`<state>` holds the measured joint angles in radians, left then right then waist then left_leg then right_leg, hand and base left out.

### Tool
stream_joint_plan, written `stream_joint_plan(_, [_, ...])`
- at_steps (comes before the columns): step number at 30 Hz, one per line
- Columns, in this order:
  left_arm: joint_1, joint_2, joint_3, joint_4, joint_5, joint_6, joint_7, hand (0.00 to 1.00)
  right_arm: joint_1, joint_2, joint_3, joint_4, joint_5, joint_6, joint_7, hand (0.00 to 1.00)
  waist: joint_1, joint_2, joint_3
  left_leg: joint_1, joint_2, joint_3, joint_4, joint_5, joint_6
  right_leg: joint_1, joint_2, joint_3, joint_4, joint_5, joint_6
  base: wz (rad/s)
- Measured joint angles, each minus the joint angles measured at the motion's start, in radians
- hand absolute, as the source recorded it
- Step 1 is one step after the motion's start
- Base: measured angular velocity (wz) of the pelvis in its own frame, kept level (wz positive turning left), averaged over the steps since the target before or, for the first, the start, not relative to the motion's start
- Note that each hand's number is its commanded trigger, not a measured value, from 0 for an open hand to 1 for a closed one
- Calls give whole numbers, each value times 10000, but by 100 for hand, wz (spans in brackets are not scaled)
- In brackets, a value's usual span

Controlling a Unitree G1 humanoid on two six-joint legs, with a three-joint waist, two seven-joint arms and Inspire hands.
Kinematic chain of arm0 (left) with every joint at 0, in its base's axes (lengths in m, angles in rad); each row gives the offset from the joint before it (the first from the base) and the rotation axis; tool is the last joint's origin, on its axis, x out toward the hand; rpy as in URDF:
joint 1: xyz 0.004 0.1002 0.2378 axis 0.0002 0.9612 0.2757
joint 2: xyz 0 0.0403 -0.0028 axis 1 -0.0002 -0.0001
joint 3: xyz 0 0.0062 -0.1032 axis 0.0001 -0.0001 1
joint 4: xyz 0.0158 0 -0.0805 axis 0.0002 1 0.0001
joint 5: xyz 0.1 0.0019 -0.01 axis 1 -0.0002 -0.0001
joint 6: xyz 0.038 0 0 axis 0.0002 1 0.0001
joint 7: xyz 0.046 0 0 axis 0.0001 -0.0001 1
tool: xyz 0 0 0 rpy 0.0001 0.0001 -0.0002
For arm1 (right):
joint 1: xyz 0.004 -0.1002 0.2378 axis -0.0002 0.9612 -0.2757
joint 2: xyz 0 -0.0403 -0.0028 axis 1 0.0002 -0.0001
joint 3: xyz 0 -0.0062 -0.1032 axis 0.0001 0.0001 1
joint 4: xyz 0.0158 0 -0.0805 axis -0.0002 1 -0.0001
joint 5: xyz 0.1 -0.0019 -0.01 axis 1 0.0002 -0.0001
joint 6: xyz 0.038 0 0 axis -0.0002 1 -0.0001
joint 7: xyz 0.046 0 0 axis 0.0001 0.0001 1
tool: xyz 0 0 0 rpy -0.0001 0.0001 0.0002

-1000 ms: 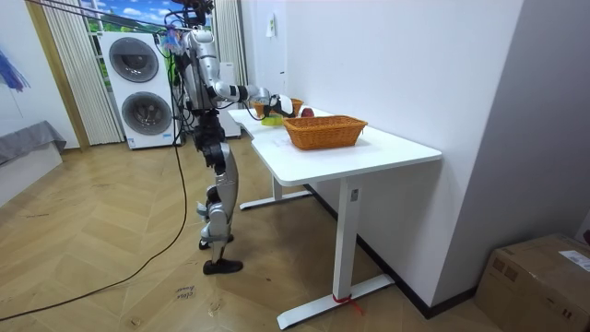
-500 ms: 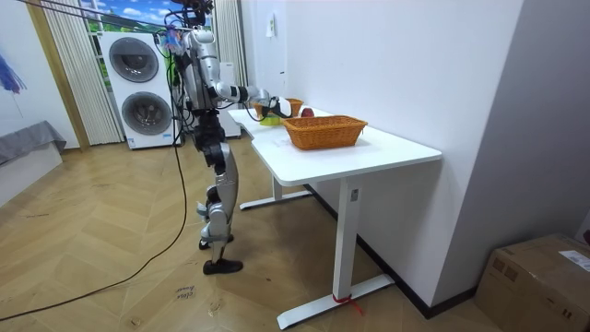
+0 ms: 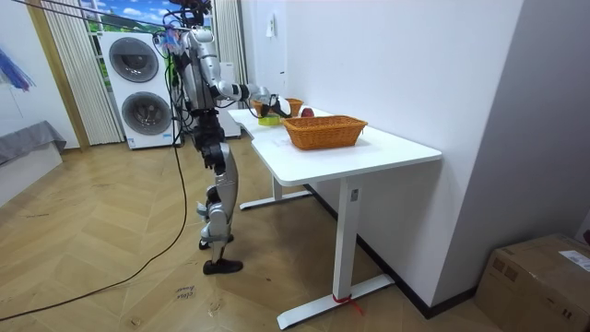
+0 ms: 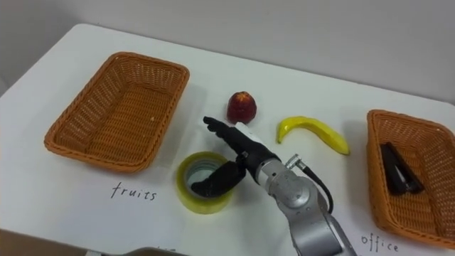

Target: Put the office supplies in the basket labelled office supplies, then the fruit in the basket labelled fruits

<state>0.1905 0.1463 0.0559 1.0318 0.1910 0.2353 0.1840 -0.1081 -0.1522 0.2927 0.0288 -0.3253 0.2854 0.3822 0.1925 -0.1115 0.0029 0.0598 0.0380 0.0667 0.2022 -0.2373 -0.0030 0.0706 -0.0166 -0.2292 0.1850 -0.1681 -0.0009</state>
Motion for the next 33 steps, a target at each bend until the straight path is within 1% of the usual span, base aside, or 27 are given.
stream_joint_plan(5, [24,18,13,-11,-10,50,0,0,-213,-171,3,38,-381,8,531,0,46,-17,3,16,-6,1,-9,1,0,22,-3,6,-6,0,0,0])
stream_joint_plan(7, [1,61,19,-15,-7,49,-7,0,-243,-219,9,36,-462,10,706,0,54,-72,4,16,-6,4,-15,3,-2,24,-2,8,-7,0,0,0])
stream_joint_plan(11, [-77,211,41,-13,-9,49,-31,0,-377,-335,38,32,-730,34,1241,0,80,-290,10,25,-5,-7,-24,7,-6,31,-1,3,-9,0,0,0])
stream_joint_plan(12, [-90,270,39,9,-15,51,-31,0,-456,-427,129,37,-734,88,1341,0,82,-357,10,37,-6,-22,-26,7,-6,38,-1,12,-7,0,0,0])
stream_joint_plan(14, [-112,340,39,51,-18,57,-30,0,-569,-462,221,38,-826,181,1487,0,83,-434,7,39,-7,-29,-29,6,-5,38,-1,14,-8,1,-1,0])
stream_joint_plan(15, [-129,364,38,73,-17,66,-30,0,-627,-488,261,38,-929,222,1595,0,83,-466,12,40,-9,-30,-30,6,-4,38,-2,16,-8,1,-2,0])
stream_joint_plan(19, [-143,373,35,85,-18,74,-30,0,-724,-538,372,34,-1258,231,1804,0,83,-484,12,43,-10,-31,-36,6,-4,38,-1,22,-11,3,-3,0])
stream_joint_plan(20, [-152,373,33,92,-19,75,-30,0,-733,-550,381,33,-1331,222,1864,22,85,-483,12,43,-9,-31,-38,6,-4,38,1,23,-13,2,-4,0])
stream_joint_plan(21, [-161,374,36,92,-18,75,-30,0,-748,-551,406,24,-1468,216,1911,52,93,-483,12,43,-7,-30,-37,6,-4,38,3,25,-13,3,-3,0])
stream_joint_plan(22, [-166,374,36,92,-19,75,-30,0,-756,-551,414,17,-1536,215,1953,87,97,-483,12,43,-6,-30,-36,6,-4,38,3,26,-13,2,-4,0])
stream_joint_plan(23, [-180,374,34,93,-18,74,-30,0,-780,-552,415,16,-1614,216,2013,100,108,-483,12,43,-6,-30,-35,6,-4,37,3,32,-13,3,-4,0])
stream_joint_plan(29, [-232,410,15,103,-19,58,-30,0,-1105,-614,392,-11,-2357,218,2018,100,126,-480,13,44,-9,-30,-33,6,-4,36,4,46,-13,3,-4,0])
stream_joint_plan(33, [-237,413,13,105,-19,53,-28,0,-1164,-675,388,-8,-2559,228,1974,100,134,-479,13,52,-9,-30,-8,6,-4,32,6,46,-22,3,-4,0])
